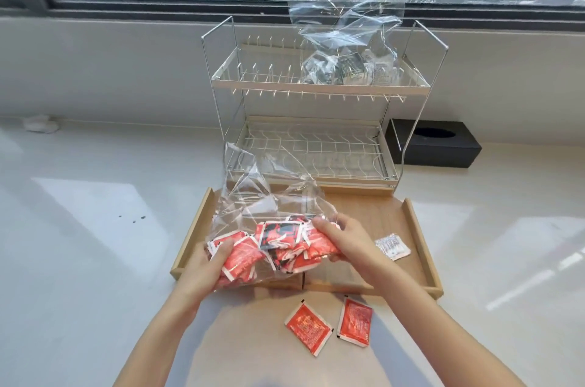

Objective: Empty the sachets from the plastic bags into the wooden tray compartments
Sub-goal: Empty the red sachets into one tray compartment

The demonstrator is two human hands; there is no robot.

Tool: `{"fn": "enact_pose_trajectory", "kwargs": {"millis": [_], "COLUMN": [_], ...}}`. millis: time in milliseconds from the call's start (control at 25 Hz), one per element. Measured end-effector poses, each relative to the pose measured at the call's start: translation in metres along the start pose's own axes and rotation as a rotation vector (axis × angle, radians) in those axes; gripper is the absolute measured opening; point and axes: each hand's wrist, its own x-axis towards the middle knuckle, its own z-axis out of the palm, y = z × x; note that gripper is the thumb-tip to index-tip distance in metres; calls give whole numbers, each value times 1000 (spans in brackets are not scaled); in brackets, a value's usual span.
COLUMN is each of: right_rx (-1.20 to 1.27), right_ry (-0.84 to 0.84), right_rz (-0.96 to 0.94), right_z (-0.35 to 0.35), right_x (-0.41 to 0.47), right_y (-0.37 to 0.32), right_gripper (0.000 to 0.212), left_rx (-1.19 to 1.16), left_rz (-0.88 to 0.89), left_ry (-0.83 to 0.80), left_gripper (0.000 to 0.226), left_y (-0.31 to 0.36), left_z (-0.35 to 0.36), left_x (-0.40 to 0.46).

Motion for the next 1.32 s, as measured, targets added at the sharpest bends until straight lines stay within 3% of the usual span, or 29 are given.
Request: {"fn": "enact_pose_trajectory", "kwargs": {"millis": [120,280,600,760,920,1000,1240,1320], "right_rx": [89,121,157,245,410,361,180,101], "right_ry": [-33,-147,-181,-182,-249,-245,-105,-53], "right_rz": [-3,42,-17,-15,-11,-32,-103,-109], "right_z": [1,1,-5,-10,-21,-26,-20,-20], "right_x": [2,-3,-2,0,2,2,2,3], "right_y": [-12,-18,-39,-47,-63,-66,-72,-80], "right_gripper": [20,15,5,10,12,10,32,36], "left_rx": [-64,-337,-332,-342,-461,-506,-368,-210], "left_rz": [-19,-144,-63,-1,15,17,51,95], "left_ry": [60,-68,4,-4,-42,-59,111,181], "left_gripper": [23,16,14,10,13,16,28,27], "left_y": [15,22,39,49,62,65,66,74], "left_z": [-1,-11,-8,-7,-14,-22,-24,-26], "left_x": [-2,-10,-5,-1,4,6,6,5]}}
